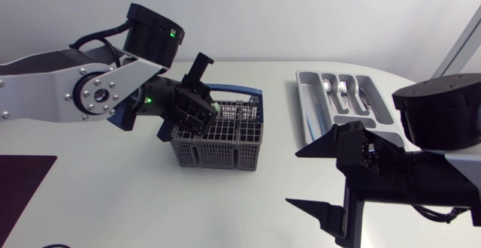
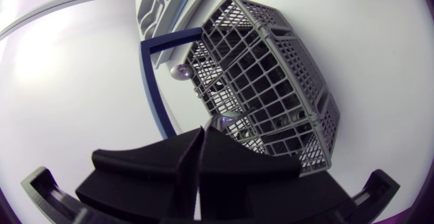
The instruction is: Unload the cutlery basket into the drawer organizer.
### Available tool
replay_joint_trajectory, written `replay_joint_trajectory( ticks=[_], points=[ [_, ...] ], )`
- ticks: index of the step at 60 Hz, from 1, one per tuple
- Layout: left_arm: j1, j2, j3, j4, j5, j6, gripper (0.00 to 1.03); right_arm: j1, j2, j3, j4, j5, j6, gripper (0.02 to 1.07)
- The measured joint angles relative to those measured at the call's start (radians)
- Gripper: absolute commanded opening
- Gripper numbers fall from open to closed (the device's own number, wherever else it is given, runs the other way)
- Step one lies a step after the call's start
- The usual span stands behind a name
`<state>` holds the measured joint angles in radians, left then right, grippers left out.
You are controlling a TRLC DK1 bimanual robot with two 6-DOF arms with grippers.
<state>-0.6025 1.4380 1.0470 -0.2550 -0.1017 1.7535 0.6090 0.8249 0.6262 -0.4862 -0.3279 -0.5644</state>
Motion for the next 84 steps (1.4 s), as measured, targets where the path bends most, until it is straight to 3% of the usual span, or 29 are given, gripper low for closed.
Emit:
replay_joint_trajectory(
  ticks=[26, 60, 71, 84],
  points=[
    [0.000, -0.066, -0.031, 0.030, 0.007, -0.034, 0.11, 0.000, 0.131, 0.000, 0.147, 0.021, 0.109, 1.03],
    [0.002, -0.220, -0.066, 0.036, 0.018, -0.087, 0.11, 0.073, 0.158, 0.000, 0.208, 0.104, 0.143, 1.03],
    [-0.008, -0.278, -0.054, -0.024, 0.018, -0.293, 0.13, 0.082, 0.114, -0.003, 0.255, 0.174, 0.147, 1.03],
    [-0.093, -0.251, 0.023, -0.130, 0.018, -0.712, 0.14, 0.147, 0.054, -0.050, 0.341, 0.315, 0.146, 1.02]
  ],
)
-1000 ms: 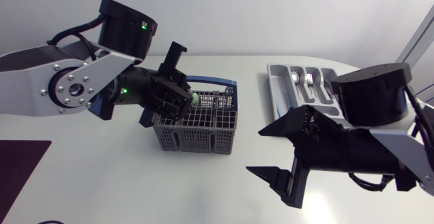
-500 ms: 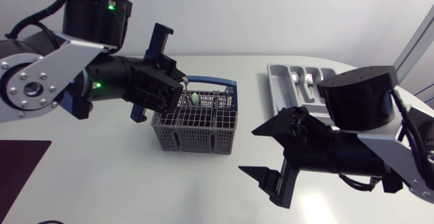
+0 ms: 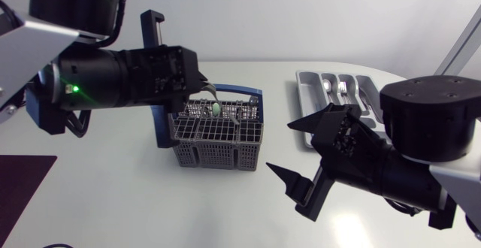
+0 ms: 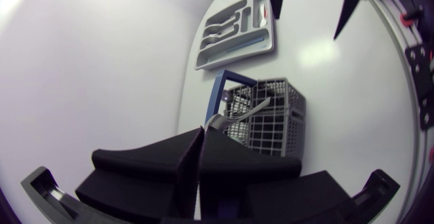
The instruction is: Unload the cutlery basket into the drawer organizer.
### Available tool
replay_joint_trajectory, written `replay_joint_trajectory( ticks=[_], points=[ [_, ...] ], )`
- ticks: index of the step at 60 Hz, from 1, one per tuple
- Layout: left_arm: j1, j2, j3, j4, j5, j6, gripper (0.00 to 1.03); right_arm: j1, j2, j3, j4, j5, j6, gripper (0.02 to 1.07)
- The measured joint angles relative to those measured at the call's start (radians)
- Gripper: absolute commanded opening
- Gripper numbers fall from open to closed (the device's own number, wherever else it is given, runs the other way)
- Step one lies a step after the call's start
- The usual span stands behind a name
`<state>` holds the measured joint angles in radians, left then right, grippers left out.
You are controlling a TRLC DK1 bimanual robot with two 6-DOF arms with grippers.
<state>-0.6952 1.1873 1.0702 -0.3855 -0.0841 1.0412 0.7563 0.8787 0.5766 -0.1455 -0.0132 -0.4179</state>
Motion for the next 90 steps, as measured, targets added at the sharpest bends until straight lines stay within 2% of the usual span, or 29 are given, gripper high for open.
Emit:
replay_joint_trajectory(
  ticks=[7, 16, 25, 34, 43, 51, 65, 69, 83, 90],
  points=[
    [-0.036, 0.068, 0.073, -0.062, 0.006, -0.225, 0.14, 0.029, -0.003, -0.024, 0.050, 0.083, -0.001, 1.02],
    [-0.040, 0.158, 0.165, -0.177, 0.113, -0.481, 0.14, 0.077, 0.000, -0.051, 0.148, 0.176, -0.008, 0.99],
    [-0.040, 0.219, 0.216, -0.236, 0.212, -0.668, 0.15, 0.106, 0.022, -0.084, 0.250, 0.250, -0.039, 0.96],
    [-0.039, 0.271, 0.237, -0.274, 0.268, -0.808, 0.15, 0.146, 0.064, -0.107, 0.338, 0.319, -0.082, 0.92],
    [-0.039, 0.311, 0.249, -0.302, 0.298, -0.882, 0.15, 0.173, 0.103, -0.117, 0.411, 0.360, -0.127, 0.76],
    [-0.039, 0.325, 0.263, -0.317, 0.309, -0.914, 0.15, 0.181, 0.136, -0.121, 0.442, 0.375, -0.158, 0.56],
    [-0.039, 0.326, 0.287, -0.325, 0.312, -0.936, 0.15, 0.184, 0.170, -0.134, 0.472, 0.384, -0.190, 0.35],
    [-0.039, 0.326, 0.288, -0.328, 0.312, -0.937, 0.15, 0.185, 0.175, -0.136, 0.476, 0.385, -0.195, 0.30],
    [-0.039, 0.334, 0.289, -0.332, 0.312, -0.938, 0.15, 0.185, 0.182, -0.140, 0.494, 0.404, -0.201, 0.29],
    [-0.039, 0.334, 0.289, -0.332, 0.312, -0.941, 0.15, 0.185, 0.182, -0.140, 0.494, 0.405, -0.212, 0.18]
  ],
)
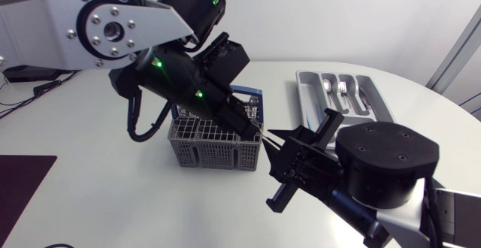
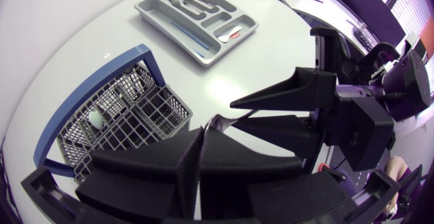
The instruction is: Unload the cutlery basket into the drawer organizer.
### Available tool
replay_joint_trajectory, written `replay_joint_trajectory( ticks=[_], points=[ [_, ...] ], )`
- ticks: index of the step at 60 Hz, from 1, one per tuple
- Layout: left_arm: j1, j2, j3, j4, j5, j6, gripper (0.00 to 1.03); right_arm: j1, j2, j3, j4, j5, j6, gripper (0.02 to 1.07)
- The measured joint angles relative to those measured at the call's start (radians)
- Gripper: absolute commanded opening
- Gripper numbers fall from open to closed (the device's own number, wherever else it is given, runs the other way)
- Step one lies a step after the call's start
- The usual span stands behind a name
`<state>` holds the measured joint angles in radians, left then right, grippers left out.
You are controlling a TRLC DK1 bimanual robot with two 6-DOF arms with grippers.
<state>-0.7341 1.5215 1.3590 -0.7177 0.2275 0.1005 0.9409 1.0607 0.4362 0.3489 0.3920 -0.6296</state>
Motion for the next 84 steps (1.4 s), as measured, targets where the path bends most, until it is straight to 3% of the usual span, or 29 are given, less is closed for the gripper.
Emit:
replay_joint_trajectory(
  ticks=[3, 23, 30, 35, 40, 48, 55, 70, 84],
  points=[
    [0.000, 0.000, 0.000, 0.000, 0.000, 0.000, 0.15, 0.000, 0.000, 0.000, 0.000, 0.002, 0.000, 0.12],
    [0.000, 0.000, 0.000, -0.003, 0.000, -0.019, 0.16, 0.001, 0.014, 0.000, 0.007, 0.007, 0.000, 0.08],
    [0.000, 0.000, 0.000, -0.006, 0.000, -0.023, 0.24, 0.004, 0.014, -0.002, 0.008, 0.007, 0.000, 0.08],
    [-0.001, 0.000, 0.000, -0.012, 0.004, -0.023, 0.37, 0.008, 0.014, -0.006, 0.010, 0.010, 0.000, 0.08],
    [-0.001, -0.003, 0.000, -0.010, 0.011, -0.023, 0.66, 0.009, 0.012, -0.008, 0.003, 0.009, 0.000, 0.08],
    [0.012, -0.016, 0.015, -0.010, 0.019, -0.023, 0.97, 0.013, -0.022, -0.022, -0.053, -0.003, 0.000, 0.08],
    [0.049, -0.036, 0.042, -0.006, 0.023, -0.023, 0.98, 0.010, -0.097, -0.028, -0.142, -0.036, 0.000, 0.08],
    [0.152, -0.082, 0.075, 0.013, 0.023, -0.022, 0.98, -0.150, -0.307, -0.028, -0.389, -0.237, -0.001, 0.08],
    [0.181, -0.093, 0.067, 0.012, 0.023, 0.032, 0.98, -0.529, -0.352, -0.021, -0.507, -0.571, -0.074, 0.08]
  ],
)
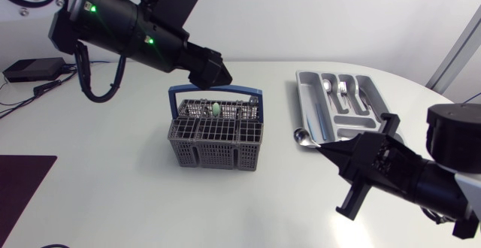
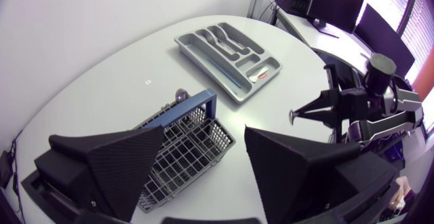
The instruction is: Unload the cutlery basket into the drawer organizer.
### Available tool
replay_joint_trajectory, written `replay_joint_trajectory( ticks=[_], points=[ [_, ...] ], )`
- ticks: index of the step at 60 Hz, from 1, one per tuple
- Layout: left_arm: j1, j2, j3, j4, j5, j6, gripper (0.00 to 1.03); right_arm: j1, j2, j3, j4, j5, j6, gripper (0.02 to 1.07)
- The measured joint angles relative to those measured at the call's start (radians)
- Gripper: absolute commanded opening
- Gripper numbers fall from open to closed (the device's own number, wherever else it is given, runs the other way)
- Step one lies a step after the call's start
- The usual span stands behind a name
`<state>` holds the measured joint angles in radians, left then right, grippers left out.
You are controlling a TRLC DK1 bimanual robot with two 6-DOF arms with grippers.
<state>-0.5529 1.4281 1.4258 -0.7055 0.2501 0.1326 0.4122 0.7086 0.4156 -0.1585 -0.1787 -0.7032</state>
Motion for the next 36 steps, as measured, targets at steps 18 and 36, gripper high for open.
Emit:
replay_joint_trajectory(
  ticks=[18, 36],
  points=[
    [0.008, -0.069, -0.098, -0.003, -0.028, 0.145, 0.98, -0.451, 0.251, 0.147, -0.060, -0.331, -0.207, 0.08],
    [0.015, -0.138, -0.195, -0.011, -0.072, 0.285, 0.98, -0.674, 0.633, 0.334, -0.108, -0.414, -0.422, 0.08]
  ],
)
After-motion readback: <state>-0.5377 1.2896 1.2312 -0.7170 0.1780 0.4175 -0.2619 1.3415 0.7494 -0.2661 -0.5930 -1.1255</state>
